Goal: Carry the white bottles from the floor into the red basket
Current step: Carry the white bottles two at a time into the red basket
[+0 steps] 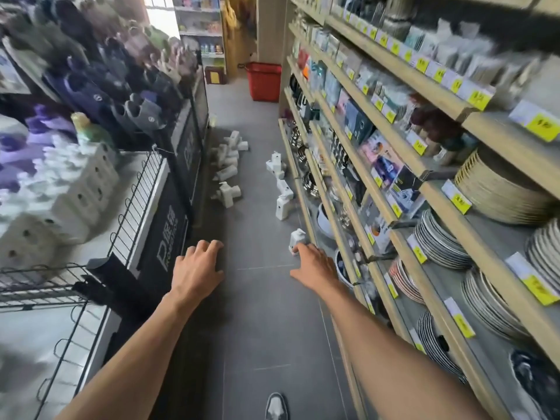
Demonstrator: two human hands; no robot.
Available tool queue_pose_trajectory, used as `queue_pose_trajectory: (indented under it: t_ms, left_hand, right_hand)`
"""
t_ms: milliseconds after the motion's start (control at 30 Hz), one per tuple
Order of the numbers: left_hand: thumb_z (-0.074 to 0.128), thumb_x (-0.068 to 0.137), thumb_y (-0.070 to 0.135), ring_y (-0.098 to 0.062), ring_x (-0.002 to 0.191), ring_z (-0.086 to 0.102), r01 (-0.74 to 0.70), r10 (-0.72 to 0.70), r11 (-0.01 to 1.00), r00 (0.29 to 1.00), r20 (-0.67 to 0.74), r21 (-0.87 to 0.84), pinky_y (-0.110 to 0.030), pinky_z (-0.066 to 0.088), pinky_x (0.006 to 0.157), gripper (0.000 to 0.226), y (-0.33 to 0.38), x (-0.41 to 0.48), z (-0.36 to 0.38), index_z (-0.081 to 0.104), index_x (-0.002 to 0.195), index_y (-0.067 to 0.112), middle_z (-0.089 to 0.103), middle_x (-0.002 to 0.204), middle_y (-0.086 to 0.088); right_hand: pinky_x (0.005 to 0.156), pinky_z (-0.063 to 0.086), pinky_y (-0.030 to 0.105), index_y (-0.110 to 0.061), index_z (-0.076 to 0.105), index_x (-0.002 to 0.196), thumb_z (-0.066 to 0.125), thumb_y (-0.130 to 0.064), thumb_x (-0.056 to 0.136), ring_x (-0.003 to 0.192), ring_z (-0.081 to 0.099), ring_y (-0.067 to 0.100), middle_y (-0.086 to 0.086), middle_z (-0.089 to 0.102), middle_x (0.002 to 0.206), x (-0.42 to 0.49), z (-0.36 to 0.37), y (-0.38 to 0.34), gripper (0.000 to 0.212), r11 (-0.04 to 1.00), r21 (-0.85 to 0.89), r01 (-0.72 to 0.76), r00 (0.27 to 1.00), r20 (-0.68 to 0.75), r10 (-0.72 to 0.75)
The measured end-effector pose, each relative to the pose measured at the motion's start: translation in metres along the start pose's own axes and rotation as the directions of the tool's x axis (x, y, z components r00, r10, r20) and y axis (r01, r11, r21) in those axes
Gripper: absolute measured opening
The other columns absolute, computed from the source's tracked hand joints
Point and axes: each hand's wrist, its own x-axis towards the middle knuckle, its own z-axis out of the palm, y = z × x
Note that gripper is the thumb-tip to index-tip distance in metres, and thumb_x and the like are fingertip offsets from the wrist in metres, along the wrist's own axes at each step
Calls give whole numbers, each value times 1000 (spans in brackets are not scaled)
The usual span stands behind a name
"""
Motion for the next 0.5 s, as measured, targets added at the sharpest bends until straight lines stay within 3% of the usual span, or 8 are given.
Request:
queue_pose_trajectory:
  t_ms: [500]
  left_hand:
    - [71, 83, 33, -27, 121, 51, -36, 35, 999, 999, 26, 14, -45, 45, 96, 67, 45, 145, 0, 41, 142, 30, 51, 136, -1]
  right_hand:
    - [98, 43, 38, -25, 50, 132, 71, -26, 83, 125, 51, 28, 2, 54, 134, 137, -42, 38, 53, 999, 39, -16, 1000, -21, 17]
